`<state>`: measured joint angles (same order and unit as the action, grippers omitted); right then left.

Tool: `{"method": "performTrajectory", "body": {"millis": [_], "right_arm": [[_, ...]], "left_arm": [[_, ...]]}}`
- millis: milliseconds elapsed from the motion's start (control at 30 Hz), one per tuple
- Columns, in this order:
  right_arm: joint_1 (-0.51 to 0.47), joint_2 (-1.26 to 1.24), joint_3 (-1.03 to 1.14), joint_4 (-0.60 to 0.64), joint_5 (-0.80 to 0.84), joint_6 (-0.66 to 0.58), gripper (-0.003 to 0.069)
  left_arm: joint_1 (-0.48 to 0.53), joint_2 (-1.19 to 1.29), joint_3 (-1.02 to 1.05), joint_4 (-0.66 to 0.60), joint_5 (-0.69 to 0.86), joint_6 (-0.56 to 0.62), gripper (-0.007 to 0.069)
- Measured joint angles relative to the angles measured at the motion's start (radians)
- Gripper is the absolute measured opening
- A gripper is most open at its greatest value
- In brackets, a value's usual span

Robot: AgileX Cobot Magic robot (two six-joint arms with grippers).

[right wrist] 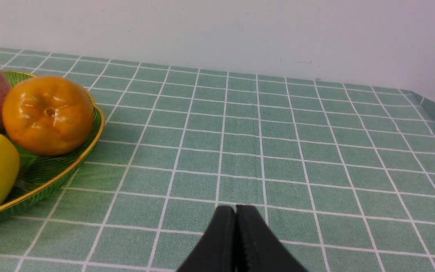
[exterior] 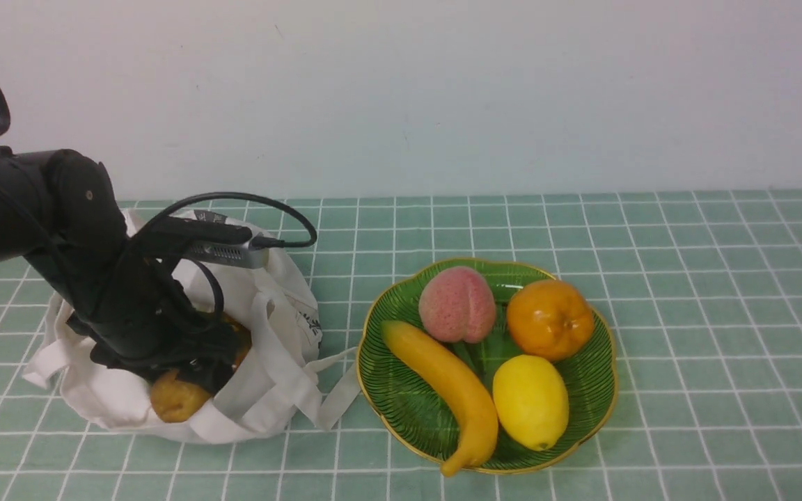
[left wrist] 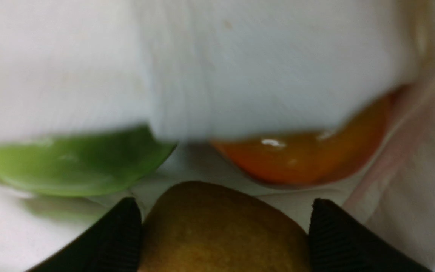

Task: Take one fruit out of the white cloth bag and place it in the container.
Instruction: 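Reach into the cloth bag and grasp the kiwi with the left gripper, then move the kiwi from the bag and put it on the plate with the left gripper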

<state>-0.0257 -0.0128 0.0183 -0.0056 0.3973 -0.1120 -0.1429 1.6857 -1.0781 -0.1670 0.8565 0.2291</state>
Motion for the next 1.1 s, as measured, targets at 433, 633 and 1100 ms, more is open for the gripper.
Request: {"method": "performTrajectory", "body": {"millis": [433,633,1100], "right_arm": [[0.0,0.0,0.0,0.0,0.0,0.0,-0.0015],[0.0,0.0,0.0,0.0,0.0,0.0,-0.0015],[0.0,0.0,0.0,0.0,0.0,0.0,-0.0015]], "left_arm": [[0.0,-0.289,0.0,-0.035,-0.06,-0.007,0.0507],[-0.091,-0.338,-0.005,-0.11,-0.069,0.083,0.0507],[-0.524,-0.09,-0.005,-0.185,-0.483,0.098,0.0507]]}}
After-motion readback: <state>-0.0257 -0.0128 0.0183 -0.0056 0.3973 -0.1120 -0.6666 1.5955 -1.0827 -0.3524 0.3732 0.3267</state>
